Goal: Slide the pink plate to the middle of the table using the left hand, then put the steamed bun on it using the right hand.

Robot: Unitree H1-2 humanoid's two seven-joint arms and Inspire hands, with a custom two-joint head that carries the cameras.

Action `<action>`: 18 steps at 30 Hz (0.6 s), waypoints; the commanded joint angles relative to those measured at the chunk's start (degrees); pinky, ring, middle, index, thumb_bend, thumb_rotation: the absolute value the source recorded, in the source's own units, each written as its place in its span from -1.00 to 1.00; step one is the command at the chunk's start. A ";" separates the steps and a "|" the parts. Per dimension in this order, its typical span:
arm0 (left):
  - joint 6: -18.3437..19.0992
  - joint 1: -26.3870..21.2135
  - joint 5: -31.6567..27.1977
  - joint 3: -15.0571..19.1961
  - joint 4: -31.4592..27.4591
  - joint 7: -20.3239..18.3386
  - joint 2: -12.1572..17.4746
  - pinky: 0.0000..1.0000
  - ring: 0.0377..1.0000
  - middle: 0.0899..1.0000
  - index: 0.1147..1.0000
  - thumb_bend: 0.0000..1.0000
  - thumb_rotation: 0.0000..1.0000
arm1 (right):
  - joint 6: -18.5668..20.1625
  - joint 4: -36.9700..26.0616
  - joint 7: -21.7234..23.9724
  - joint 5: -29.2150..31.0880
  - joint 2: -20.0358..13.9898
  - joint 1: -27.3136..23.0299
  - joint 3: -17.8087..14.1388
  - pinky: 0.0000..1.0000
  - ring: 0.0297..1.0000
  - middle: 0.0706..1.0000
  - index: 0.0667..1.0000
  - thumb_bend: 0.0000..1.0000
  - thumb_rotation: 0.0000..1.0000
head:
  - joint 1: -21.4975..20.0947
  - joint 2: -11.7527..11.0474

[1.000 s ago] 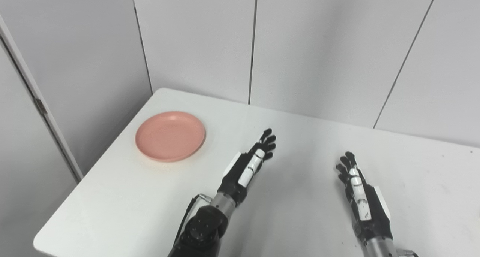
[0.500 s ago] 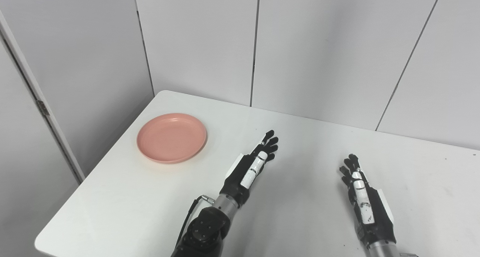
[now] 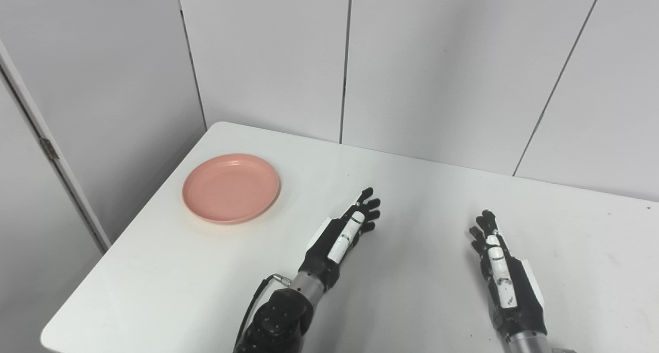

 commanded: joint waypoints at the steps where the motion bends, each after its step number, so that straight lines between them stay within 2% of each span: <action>1: 3.70 0.15 0.06 0.40 -2.75 0.64 0.65 0.87 0.88 0.90 0.91 -0.18 1.00 | 0.18 1.97 0.10 0.15 -0.62 2.54 -0.57 1.00 0.94 0.98 1.00 -0.72 1.00 | -0.02 0.07; 7: 9.25 -1.41 -0.46 1.44 -12.46 1.23 1.14 0.89 0.86 0.88 0.87 -0.11 1.00 | 0.77 1.51 0.12 0.12 -1.03 2.59 -0.75 1.00 0.95 0.98 1.00 -0.71 1.00 | 0.30 0.47; 11: 10.60 -2.80 -1.31 3.24 -17.57 2.58 0.53 0.79 0.76 0.74 0.73 -0.10 1.00 | 1.38 1.27 0.26 0.38 -1.37 2.59 -0.99 1.00 0.94 0.98 1.00 -0.69 1.00 | 0.99 0.65; 18: 12.34 -4.59 -2.55 5.98 -24.62 4.47 0.71 0.71 0.69 0.68 0.66 -0.07 1.00 | 0.73 1.21 0.82 1.04 -2.11 2.64 -1.31 1.00 0.96 0.99 1.00 -0.75 1.00 | 2.09 0.73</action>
